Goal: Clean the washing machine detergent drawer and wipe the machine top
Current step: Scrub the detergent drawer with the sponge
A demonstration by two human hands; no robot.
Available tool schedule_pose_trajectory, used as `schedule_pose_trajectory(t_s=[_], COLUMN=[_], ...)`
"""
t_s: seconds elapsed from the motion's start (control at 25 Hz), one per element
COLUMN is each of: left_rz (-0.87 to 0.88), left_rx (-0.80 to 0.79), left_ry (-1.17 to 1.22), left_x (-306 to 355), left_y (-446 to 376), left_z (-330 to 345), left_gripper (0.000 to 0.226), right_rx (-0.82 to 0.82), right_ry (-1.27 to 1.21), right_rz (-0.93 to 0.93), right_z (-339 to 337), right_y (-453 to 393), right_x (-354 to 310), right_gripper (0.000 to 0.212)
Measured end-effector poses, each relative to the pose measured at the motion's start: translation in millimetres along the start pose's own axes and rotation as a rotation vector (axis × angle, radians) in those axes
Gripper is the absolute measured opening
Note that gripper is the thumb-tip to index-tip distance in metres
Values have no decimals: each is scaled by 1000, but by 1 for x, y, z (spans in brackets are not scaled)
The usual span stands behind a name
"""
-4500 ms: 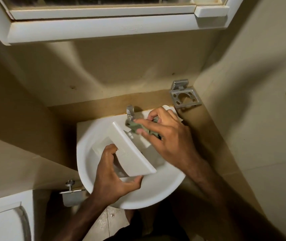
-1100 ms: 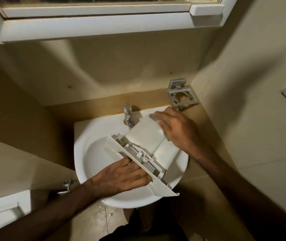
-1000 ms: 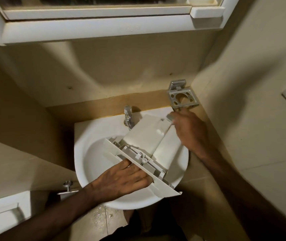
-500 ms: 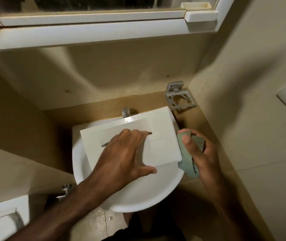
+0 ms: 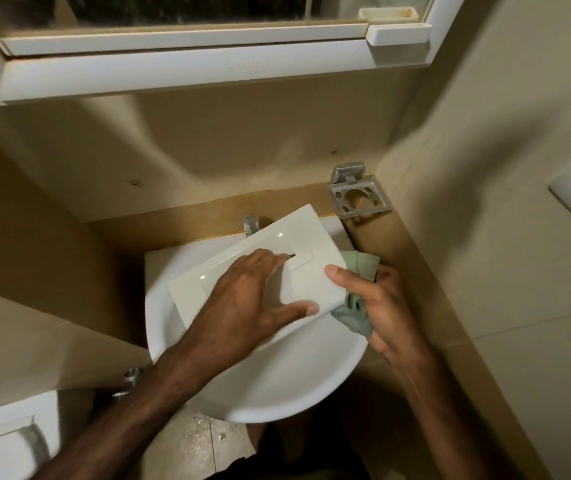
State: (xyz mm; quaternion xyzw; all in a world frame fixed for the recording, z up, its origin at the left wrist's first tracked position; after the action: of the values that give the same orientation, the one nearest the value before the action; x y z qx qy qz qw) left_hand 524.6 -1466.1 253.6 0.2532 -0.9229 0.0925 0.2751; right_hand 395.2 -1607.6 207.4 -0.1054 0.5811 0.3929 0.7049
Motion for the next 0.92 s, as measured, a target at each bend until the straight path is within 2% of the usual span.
schedule_pose_trajectory(t_s=[0.08, 0.16, 0.24, 0.28, 0.36, 0.44, 0.48, 0.6, 0.68, 0.76, 0.8, 0.92], left_rz=[13, -29, -118, -168, -276, -395, -423, -404, -472, -554, -593, -674], left_rx=[85, 278, 410, 361, 31, -316, -401, -408, -385, -355, -321, -216], left_ry=[72, 178, 155, 140, 285, 537, 597, 597, 648, 703, 717, 745], left_x=[-4, -22, -50, -62, -78, -74, -70, -67, -74, -85, -89, -96], left_y=[3, 10, 14, 11, 1, 4, 6, 8, 13, 19, 21, 26], left_z=[-17, -52, -82, -85, -61, -23, -11, 10, 20, 29, 31, 34], left_gripper=[56, 27, 17, 25, 46, 48, 49, 33, 30, 50, 56, 42], right_rx=[14, -11, -74, -111, -199, -266, -303, -365, -363, -348, -333, -268], right_ry=[-102, -143, -152, -135, -106, -49, -4, 101, 73, 53, 56, 171], right_rz=[23, 51, 88, 102, 136, 180, 208, 287, 339, 363, 362, 256], right_z=[-3, -7, -10, -10, -2, 12, 21, 40, 48, 54, 57, 57], right_y=[-8, -18, -29, -35, -44, -52, -56, -66, -70, -69, -67, -63], right_x=[8, 10, 10, 8, 3, -3, -4, 1, 5, 7, 6, 1], right_gripper=[25, 43, 64, 70, 65, 48, 47, 66, 40, 11, 9, 9])
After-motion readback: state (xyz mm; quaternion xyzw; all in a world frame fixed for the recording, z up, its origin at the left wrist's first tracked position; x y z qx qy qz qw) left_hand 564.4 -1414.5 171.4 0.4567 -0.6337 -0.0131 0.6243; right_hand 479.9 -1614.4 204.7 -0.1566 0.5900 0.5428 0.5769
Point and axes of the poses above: each hand's wrist, its own y-axis away from the middle knuckle, its own z-axis out of the palm, x = y × z, the point moved 9 cm from there along -y, towards the middle knuckle, and after that the axes turned 8 degrees about -y, right-handed, at the moved point
